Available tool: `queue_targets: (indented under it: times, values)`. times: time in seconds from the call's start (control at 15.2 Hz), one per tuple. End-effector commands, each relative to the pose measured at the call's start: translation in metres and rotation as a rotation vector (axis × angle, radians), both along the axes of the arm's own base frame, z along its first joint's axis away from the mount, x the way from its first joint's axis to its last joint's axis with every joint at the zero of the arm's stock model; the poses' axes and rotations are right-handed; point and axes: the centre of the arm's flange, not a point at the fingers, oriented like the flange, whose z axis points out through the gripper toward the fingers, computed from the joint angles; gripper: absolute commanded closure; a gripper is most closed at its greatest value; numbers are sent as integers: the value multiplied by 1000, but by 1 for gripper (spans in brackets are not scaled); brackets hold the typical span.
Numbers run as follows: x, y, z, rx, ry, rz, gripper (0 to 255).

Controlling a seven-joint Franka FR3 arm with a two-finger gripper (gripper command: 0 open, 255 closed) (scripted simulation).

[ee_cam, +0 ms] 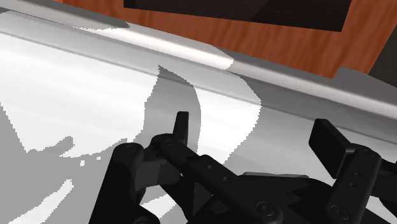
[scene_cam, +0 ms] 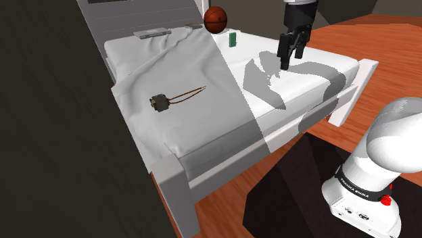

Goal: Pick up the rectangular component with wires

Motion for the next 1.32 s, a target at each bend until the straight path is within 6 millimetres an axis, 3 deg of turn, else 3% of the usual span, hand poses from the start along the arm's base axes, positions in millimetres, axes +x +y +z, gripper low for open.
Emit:
queue_targets:
  times: [0.0, 0.59, 1.25]
  values:
    - [0, 0, 0, 0, 0, 0, 0]
    - [109, 10, -33, 22, 5, 364, 0]
    - [216, 66, -70, 46, 10, 769, 0]
